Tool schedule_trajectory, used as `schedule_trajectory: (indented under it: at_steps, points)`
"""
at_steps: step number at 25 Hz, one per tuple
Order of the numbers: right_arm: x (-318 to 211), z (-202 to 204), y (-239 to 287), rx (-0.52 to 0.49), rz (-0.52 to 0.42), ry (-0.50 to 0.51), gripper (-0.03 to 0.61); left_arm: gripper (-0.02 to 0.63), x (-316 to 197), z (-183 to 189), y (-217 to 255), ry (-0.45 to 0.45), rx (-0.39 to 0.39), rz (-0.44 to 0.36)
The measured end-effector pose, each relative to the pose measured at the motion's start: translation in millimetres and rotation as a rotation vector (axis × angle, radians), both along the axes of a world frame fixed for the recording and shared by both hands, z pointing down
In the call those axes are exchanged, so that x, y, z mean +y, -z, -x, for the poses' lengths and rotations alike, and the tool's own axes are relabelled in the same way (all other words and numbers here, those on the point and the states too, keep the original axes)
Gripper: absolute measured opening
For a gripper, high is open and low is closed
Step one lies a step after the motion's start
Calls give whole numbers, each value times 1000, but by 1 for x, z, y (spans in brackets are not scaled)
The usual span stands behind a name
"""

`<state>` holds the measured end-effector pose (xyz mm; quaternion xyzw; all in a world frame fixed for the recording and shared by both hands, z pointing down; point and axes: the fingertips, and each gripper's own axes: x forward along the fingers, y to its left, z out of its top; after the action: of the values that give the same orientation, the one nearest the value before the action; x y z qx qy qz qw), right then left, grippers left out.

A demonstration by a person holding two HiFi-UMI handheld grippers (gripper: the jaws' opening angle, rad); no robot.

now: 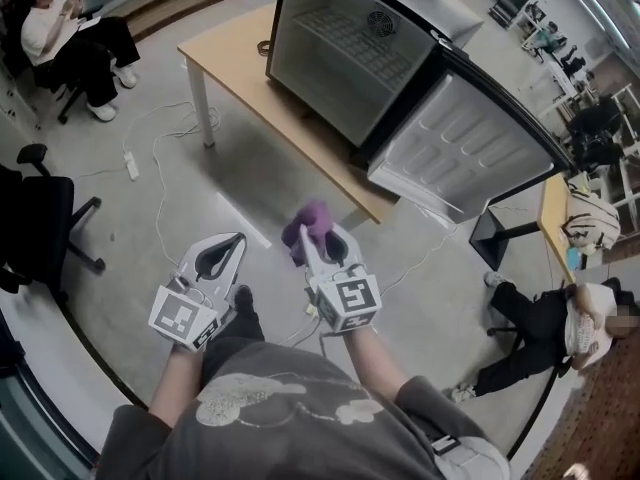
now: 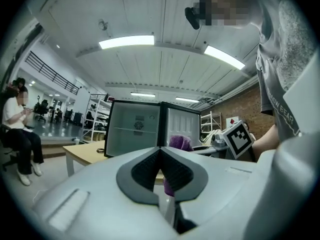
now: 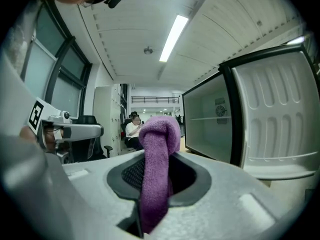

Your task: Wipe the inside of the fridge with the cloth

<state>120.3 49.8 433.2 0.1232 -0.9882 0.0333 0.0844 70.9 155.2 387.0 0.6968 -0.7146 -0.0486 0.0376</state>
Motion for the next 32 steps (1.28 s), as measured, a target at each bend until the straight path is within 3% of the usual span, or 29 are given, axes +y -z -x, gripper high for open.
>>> schedule_trajectory:
  at_steps: [8, 20, 32]
  points:
    - [-40, 76, 24, -26, -34, -104, 76, 18, -41, 85, 17, -95, -18, -32]
    - [-91, 127, 32, -44, -44, -174, 77, 18, -88, 143, 16, -126, -29, -37]
    - [-195, 220, 41, -115, -36, -191, 77, 18, -216, 222, 37, -195, -125, -34]
